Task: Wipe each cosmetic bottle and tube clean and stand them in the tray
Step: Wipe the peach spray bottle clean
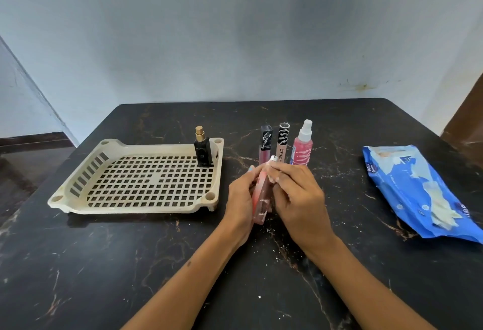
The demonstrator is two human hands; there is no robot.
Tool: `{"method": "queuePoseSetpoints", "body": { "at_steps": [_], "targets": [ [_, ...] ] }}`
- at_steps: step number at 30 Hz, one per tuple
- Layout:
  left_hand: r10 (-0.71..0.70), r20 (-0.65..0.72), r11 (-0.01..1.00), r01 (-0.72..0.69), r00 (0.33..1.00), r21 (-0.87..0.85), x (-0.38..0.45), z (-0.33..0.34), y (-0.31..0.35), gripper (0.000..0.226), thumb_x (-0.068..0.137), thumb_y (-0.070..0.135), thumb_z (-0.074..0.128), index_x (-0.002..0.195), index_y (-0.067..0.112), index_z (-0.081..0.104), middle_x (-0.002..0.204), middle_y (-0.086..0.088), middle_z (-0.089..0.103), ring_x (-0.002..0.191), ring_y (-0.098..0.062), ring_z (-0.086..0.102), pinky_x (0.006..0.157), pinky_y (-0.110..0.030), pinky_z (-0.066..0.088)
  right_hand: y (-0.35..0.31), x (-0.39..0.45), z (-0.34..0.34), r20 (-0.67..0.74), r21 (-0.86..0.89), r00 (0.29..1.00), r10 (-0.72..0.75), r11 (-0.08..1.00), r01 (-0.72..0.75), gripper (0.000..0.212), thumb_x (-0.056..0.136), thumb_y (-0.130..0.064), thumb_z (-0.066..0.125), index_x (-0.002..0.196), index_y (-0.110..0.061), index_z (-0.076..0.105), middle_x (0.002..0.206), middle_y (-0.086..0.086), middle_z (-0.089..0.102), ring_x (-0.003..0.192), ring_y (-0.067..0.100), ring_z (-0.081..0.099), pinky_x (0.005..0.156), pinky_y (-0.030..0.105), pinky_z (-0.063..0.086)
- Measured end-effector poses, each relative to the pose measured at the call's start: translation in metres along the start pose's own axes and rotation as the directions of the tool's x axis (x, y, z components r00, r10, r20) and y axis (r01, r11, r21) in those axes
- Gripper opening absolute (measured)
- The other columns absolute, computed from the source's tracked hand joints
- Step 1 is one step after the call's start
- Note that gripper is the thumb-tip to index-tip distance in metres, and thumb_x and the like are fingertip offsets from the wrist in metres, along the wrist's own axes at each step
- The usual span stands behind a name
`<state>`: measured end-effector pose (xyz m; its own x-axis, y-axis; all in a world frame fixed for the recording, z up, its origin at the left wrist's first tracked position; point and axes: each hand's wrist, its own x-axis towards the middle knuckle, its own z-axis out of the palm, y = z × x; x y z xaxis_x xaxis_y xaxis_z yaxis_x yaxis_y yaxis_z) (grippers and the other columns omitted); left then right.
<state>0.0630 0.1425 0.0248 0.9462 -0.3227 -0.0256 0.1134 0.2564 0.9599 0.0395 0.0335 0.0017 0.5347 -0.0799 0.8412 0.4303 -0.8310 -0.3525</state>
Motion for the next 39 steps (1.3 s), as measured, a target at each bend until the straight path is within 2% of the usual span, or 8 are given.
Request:
{"method": "queuePoseSetpoints", "body": {
  "at_steps": [6, 13, 17, 20, 25, 30, 35, 39],
  "targets": [
    [0.004, 0.030, 0.999, -0.003, 1.000, -0.038, -0.0005, -0.0002, 0.0027, 0.034, 0.093, 0.010, 0.034, 0.100, 0.006, 0.067, 0.076, -0.007, 0.066, 0.069, -0.015, 0.061, 0.057, -0.023, 0.048, -0.0031, -0.0013, -0.0033, 0.022, 0.007, 0.987, -0.158, 0.988, 0.157, 0.020, 0.086, 0.001, 0.059, 0.100, 0.005, 0.073, 0.102, 0.013, 0.071, 0.096, 0.022, 0.061, 0.094, 0.026, 0.049],
    [-0.009, 0.007, 1.000, 0.009, 1.000, -0.030, -0.0025, 0.0008, 0.0033, 0.041, 0.095, 0.013, 0.028, 0.106, 0.012, 0.068, 0.075, -0.009, 0.066, 0.056, -0.014, 0.056, 0.045, -0.023, 0.044, -0.0020, -0.0027, -0.0028, -0.056, 0.104, 0.995, 0.087, 0.991, -0.081, 0.026, 0.087, -0.005, 0.052, 0.101, 0.004, 0.072, 0.103, 0.011, 0.069, 0.099, 0.015, 0.060, 0.098, 0.013, 0.042],
    [-0.058, 0.013, 0.987, 0.059, 0.998, -0.149, -0.0017, -0.0004, 0.0043, 0.046, 0.093, 0.013, 0.030, 0.081, 0.015, 0.074, 0.073, -0.007, 0.068, 0.061, -0.014, 0.062, 0.054, -0.024, 0.049, -0.0046, -0.0063, -0.0035, -0.027, 0.128, 1.000, -0.008, 0.992, 0.012, 0.022, 0.085, -0.003, 0.057, 0.097, 0.004, 0.074, 0.098, 0.011, 0.070, 0.093, 0.017, 0.064, 0.093, 0.018, 0.048],
    [-0.049, 0.046, 0.988, 0.055, 0.998, -0.146, -0.0019, -0.0003, 0.0053, 0.041, 0.094, 0.013, 0.029, 0.093, 0.011, 0.069, 0.075, -0.008, 0.068, 0.064, -0.014, 0.063, 0.057, -0.025, 0.050, -0.0040, -0.0039, -0.0024, 0.009, 0.116, 0.998, -0.059, 0.992, 0.057, 0.022, 0.085, -0.002, 0.057, 0.101, 0.005, 0.072, 0.102, 0.012, 0.070, 0.097, 0.018, 0.061, 0.097, 0.019, 0.046],
    [-0.023, -0.003, 0.997, 0.023, 1.000, -0.072, -0.0015, -0.0010, 0.0022, 0.039, 0.094, 0.014, 0.029, 0.101, 0.010, 0.067, 0.073, -0.010, 0.063, 0.053, -0.014, 0.053, 0.044, -0.023, 0.043, -0.0003, -0.0039, -0.0026, -0.027, 0.151, 0.990, 0.136, 0.980, -0.130, 0.027, 0.085, -0.006, 0.052, 0.103, 0.001, 0.072, 0.103, 0.007, 0.069, 0.098, 0.014, 0.063, 0.096, 0.013, 0.044],
    [-0.035, 0.040, 0.987, 0.041, 0.999, -0.158, -0.0016, -0.0010, 0.0035, 0.043, 0.094, 0.015, 0.029, 0.091, 0.013, 0.071, 0.082, -0.009, 0.069, 0.070, -0.016, 0.064, 0.062, -0.027, 0.050, -0.0029, -0.0064, -0.0025, 0.002, 0.132, 0.999, -0.053, 0.990, 0.052, 0.023, 0.086, -0.003, 0.057, 0.102, 0.005, 0.072, 0.103, 0.012, 0.070, 0.099, 0.017, 0.062, 0.096, 0.021, 0.048],
    [-0.008, 0.003, 0.993, 0.008, 1.000, -0.119, -0.0019, 0.0000, 0.0048, 0.041, 0.095, 0.012, 0.028, 0.094, 0.014, 0.069, 0.073, -0.005, 0.067, 0.058, -0.010, 0.058, 0.047, -0.020, 0.045, -0.0003, -0.0045, 0.0005, 0.004, 0.153, 0.995, 0.104, 0.983, -0.104, 0.027, 0.086, -0.007, 0.052, 0.103, 0.001, 0.072, 0.105, 0.006, 0.069, 0.100, 0.013, 0.061, 0.097, 0.014, 0.043],
    [0.010, 0.018, 0.994, -0.008, 1.000, -0.112, -0.0019, 0.0003, 0.0044, 0.041, 0.093, 0.009, 0.027, 0.102, 0.013, 0.066, 0.080, -0.004, 0.072, 0.066, -0.010, 0.066, 0.054, -0.019, 0.049, 0.0012, -0.0063, -0.0049, 0.027, 0.119, 0.999, -0.031, 0.993, 0.027, 0.022, 0.088, -0.003, 0.056, 0.103, 0.003, 0.072, 0.103, 0.010, 0.069, 0.097, 0.017, 0.062, 0.096, 0.019, 0.047]
  ]
}}
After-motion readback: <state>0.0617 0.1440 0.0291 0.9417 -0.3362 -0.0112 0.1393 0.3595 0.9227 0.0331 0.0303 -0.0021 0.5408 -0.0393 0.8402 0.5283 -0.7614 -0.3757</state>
